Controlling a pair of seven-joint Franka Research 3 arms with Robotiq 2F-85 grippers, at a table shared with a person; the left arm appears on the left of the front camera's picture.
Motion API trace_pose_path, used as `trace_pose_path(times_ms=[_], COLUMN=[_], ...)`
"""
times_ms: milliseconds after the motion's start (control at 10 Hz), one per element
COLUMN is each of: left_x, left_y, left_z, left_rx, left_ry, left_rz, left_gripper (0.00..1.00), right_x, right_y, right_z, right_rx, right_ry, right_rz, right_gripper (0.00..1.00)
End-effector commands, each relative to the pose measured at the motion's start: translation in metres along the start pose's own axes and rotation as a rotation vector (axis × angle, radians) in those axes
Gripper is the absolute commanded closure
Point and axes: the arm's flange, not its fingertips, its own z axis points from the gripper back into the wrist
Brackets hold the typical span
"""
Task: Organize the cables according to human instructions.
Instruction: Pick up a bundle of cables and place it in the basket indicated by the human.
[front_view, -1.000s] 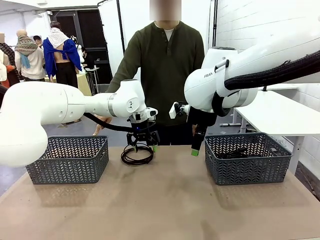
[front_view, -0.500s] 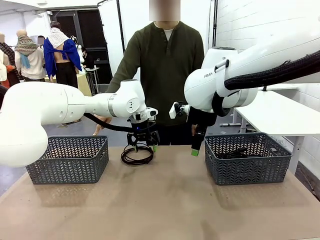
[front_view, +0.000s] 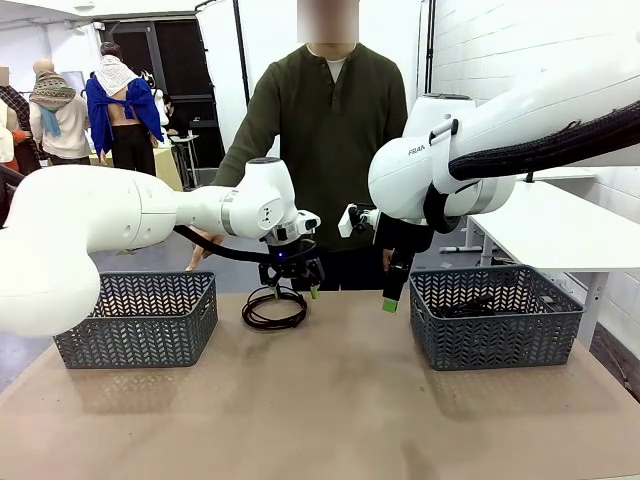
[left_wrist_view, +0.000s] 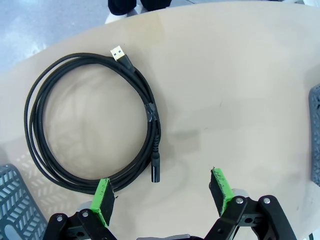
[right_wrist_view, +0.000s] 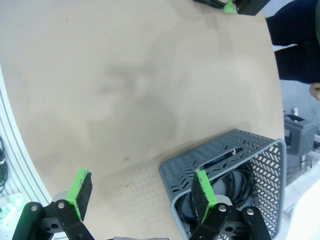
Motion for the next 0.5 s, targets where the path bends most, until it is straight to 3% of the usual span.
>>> trace_pose_path(times_ms=[0,400], left_x=[0.002,0.013], left_y=[-0.007,-0.008], left_z=[-0.008,-0.024], left_rx=[0.071,0.074], left_ry=[-0.044,-0.064], left_rz=[0.063,0.104], left_gripper=[0.00,0.00], right_x=[0.000,0.000], right_y=[0.000,0.000], right_z=[-0.001,-0.001], right_rx=[-0.005,-0.005], right_ry=[0.003,0.003], right_rz=[-0.002,-0.002], right_gripper=[0.00,0.00])
